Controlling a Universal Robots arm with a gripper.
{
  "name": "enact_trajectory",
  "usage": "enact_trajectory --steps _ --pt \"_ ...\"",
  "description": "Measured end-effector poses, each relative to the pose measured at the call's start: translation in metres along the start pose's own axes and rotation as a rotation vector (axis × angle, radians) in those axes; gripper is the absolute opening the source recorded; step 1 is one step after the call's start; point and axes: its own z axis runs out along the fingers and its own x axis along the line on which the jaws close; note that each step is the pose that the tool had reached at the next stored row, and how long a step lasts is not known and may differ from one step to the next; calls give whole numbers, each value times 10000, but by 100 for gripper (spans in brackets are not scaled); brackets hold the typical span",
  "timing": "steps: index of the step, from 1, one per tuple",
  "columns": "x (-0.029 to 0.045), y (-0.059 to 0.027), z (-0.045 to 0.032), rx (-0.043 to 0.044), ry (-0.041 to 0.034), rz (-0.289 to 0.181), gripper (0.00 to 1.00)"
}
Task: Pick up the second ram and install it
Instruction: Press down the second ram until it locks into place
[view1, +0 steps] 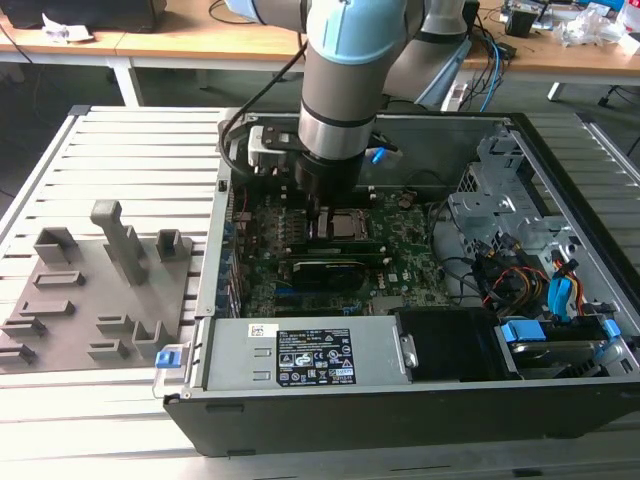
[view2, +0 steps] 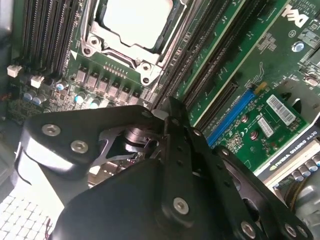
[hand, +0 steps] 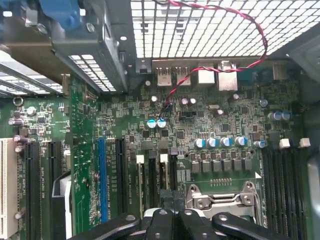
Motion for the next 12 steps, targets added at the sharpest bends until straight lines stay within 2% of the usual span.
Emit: enact_trajectory --steps 3,4,5,7,8,9,10,12 --pt "-5 -10 -25 14 -22 -4 11" --pt "-7 -43 -35 4 -14 -4 11" --pt "-10 -140 -44 -30 -7 2 11" --pt "-16 -245 -52 -73 -3 5 11" --pt "-20 -329 -62 -89 0 5 11" --pt "-23 -366 -78 -92 -2 5 11" --pt "-25 -377 -107 -93 -2 4 11" --pt "-33 -374 -253 -92 -1 7 11"
